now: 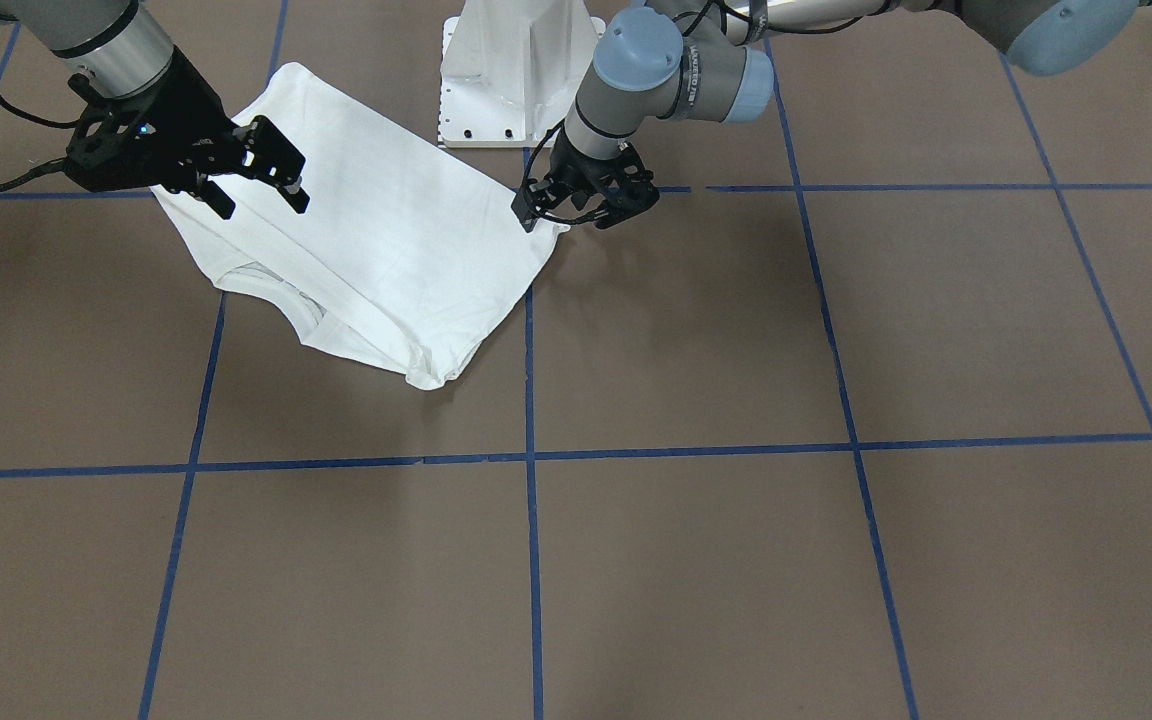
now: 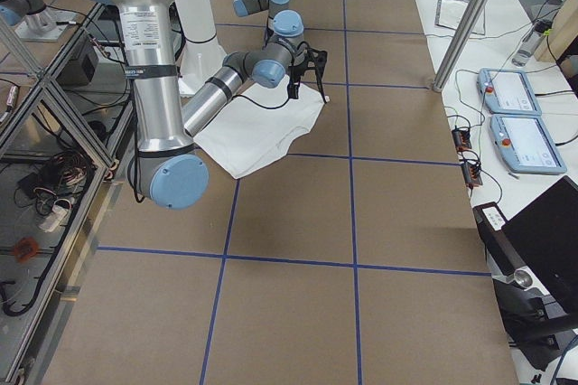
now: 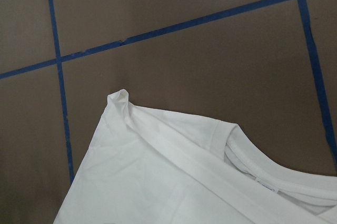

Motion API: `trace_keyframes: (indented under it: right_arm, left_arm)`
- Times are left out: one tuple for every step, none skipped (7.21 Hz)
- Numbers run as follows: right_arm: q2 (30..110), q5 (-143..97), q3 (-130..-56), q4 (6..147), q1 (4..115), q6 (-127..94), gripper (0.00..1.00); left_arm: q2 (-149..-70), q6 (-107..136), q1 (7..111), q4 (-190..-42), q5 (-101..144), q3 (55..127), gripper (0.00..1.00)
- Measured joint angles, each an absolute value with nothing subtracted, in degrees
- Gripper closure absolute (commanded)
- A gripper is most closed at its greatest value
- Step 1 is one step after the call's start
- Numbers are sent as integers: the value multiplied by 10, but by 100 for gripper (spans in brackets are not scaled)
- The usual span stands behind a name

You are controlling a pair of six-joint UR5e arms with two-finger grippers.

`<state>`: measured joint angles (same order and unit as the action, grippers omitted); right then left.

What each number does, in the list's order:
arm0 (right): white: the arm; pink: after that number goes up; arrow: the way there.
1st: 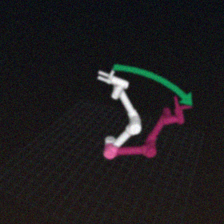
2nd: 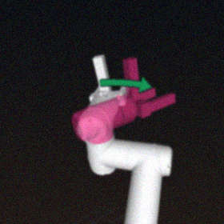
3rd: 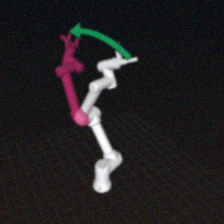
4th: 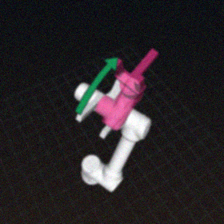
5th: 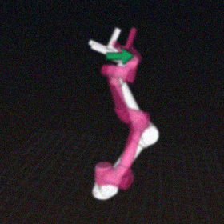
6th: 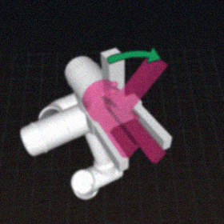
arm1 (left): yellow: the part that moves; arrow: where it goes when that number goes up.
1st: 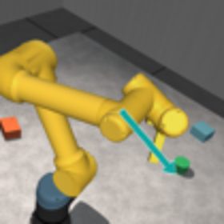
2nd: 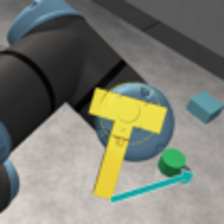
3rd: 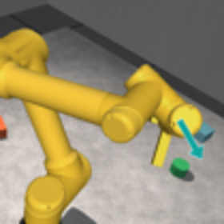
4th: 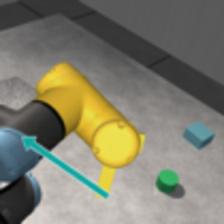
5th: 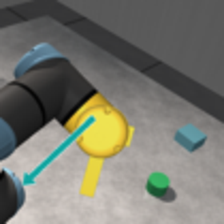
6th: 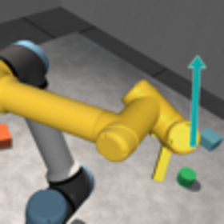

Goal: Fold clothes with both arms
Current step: 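Grasp the shirt corner nearest the left gripper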

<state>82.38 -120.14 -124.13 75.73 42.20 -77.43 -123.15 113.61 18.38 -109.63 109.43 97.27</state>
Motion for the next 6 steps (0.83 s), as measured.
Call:
trace_keyframes:
  right_arm:
    - [823, -1201, -1240, 757, 422, -774, 0]
    - [823, -1201, -1238, 757, 422, -774, 0]
    - [823, -1201, -1237, 758, 422, -774, 0]
    - [823, -1201, -1237, 757, 423, -774, 0]
    - [823, -1201, -1237, 757, 423, -774, 0]
    - [823, -1202, -1237, 757, 423, -774, 0]
  left_arm:
    - [-1233, 1136, 183, -1096, 1093, 968, 27]
    - [-1234, 1136, 183, -1097, 1093, 966, 37]
    - [-1235, 1135, 182, -1099, 1093, 966, 47]
    - [-1235, 1132, 182, -1101, 1093, 965, 58]
    - [-1236, 1129, 182, -1102, 1091, 965, 71]
    - [-1236, 1127, 182, -1103, 1088, 965, 91]
